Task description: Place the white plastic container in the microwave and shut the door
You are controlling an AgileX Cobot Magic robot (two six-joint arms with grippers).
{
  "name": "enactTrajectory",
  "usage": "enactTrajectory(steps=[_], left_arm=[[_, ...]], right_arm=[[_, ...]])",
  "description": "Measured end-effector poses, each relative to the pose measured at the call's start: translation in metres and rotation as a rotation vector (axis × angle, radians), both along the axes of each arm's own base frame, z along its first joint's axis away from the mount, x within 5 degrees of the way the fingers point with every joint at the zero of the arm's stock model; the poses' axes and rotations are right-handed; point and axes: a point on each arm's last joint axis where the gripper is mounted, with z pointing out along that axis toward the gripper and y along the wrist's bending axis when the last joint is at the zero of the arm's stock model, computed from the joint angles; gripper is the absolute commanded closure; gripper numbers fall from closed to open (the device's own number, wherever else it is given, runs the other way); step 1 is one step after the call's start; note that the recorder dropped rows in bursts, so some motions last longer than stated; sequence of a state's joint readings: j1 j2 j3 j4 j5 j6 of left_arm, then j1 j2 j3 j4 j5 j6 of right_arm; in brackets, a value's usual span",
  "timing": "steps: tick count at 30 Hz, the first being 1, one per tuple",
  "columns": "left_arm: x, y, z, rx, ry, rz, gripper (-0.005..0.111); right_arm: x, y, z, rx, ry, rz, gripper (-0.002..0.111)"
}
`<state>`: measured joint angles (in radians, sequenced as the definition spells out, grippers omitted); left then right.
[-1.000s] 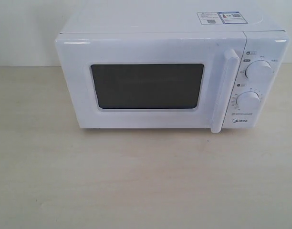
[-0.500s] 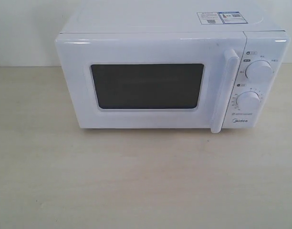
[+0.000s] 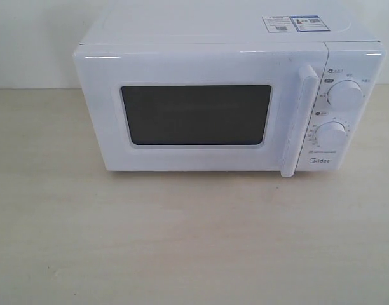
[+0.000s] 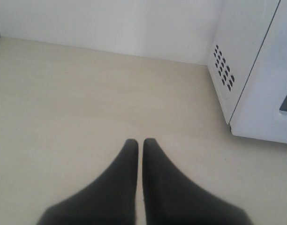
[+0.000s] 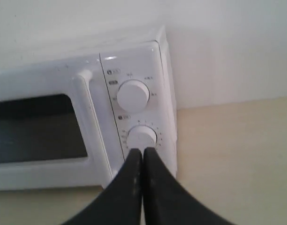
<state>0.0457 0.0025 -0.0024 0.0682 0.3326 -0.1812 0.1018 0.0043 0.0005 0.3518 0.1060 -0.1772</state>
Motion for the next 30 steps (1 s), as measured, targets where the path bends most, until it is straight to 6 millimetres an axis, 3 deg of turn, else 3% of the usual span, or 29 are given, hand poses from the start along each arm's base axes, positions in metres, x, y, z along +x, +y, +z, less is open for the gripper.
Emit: enactTrajectory(steps=[10,30], left_arm=[[0.0,0.0,0.0,0.0,0.0,0.0,0.102],[0.0,0.0,0.0,0.0,0.0,0.0,0.102]], right_arm=[[-0.002,-0.005,-0.021,-0.146,0.218,-0.035,0.108],[-0.003,-0.005,-0.023,-0.132,0.239,-0.035,0.108]])
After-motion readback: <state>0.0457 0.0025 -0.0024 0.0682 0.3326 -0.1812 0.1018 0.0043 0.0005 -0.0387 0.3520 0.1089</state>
